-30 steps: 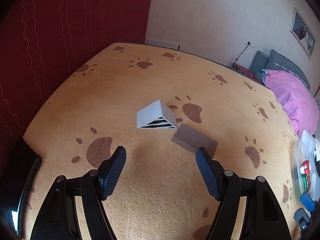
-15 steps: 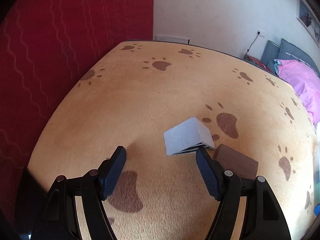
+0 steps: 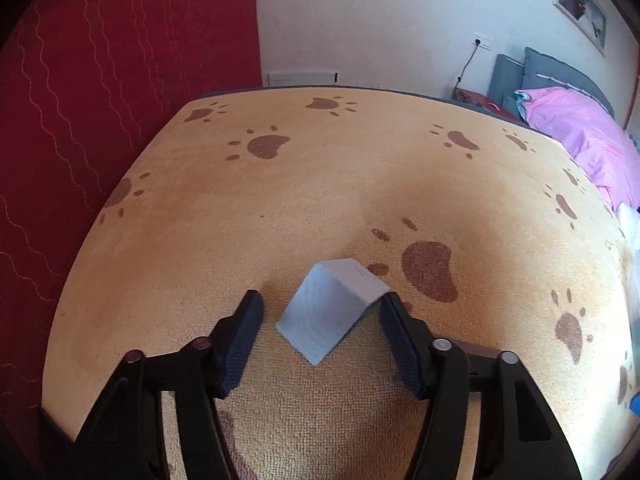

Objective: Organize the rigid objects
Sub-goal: 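Grasp the white black-striped triangular prism with the left gripper, then grasp the brown wooden block with the right gripper while the left holds the prism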

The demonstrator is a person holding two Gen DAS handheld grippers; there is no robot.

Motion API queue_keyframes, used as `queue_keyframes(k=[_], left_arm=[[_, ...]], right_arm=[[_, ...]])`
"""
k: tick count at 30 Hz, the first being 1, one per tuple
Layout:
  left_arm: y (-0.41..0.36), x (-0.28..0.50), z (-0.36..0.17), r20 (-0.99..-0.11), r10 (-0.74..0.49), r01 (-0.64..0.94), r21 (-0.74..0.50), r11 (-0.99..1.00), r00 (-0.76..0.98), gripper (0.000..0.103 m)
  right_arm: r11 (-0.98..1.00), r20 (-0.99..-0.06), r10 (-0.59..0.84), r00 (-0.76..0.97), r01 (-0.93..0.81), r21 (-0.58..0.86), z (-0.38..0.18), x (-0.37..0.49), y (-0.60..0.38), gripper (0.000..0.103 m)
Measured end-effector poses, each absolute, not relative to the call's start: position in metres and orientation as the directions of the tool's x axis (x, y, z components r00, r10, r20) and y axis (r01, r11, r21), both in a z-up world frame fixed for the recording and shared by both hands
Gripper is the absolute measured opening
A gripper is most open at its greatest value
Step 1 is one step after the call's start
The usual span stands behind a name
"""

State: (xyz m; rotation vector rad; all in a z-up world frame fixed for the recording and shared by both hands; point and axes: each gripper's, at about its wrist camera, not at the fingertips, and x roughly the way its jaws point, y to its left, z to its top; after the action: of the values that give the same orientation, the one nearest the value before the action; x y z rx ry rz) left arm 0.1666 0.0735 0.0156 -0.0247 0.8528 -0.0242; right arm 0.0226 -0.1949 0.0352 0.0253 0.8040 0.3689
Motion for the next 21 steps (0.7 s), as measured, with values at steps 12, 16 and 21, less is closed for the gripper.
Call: queue_keyframes(k=[12, 16, 21], left_arm=[[0.073, 0.150, 0.021, -0.725, -0.093, 0.028, -0.101, 0.995, 0.683, 0.034], [0.077, 0.145, 0.023, -0.716, -0.105, 0.021, -0.125, 0.992, 0.690, 0.034], [0.081, 0.142, 0.023, -0.715, -0.083, -0.004, -0.119, 0.993, 0.694, 0.034]], right_arm=[[0.896, -0.720, 0.379, 0.581, -0.425, 0.128, 0.036, 0.064, -0.148, 0.077], [0.883, -0.730, 0.391, 0.561, -0.453, 0.125, 0.034, 0.085, -0.130, 0.077], [0.864, -0.740, 0.402, 0.539, -0.491, 0.112, 0.031, 0.108, -0.107, 0.075]])
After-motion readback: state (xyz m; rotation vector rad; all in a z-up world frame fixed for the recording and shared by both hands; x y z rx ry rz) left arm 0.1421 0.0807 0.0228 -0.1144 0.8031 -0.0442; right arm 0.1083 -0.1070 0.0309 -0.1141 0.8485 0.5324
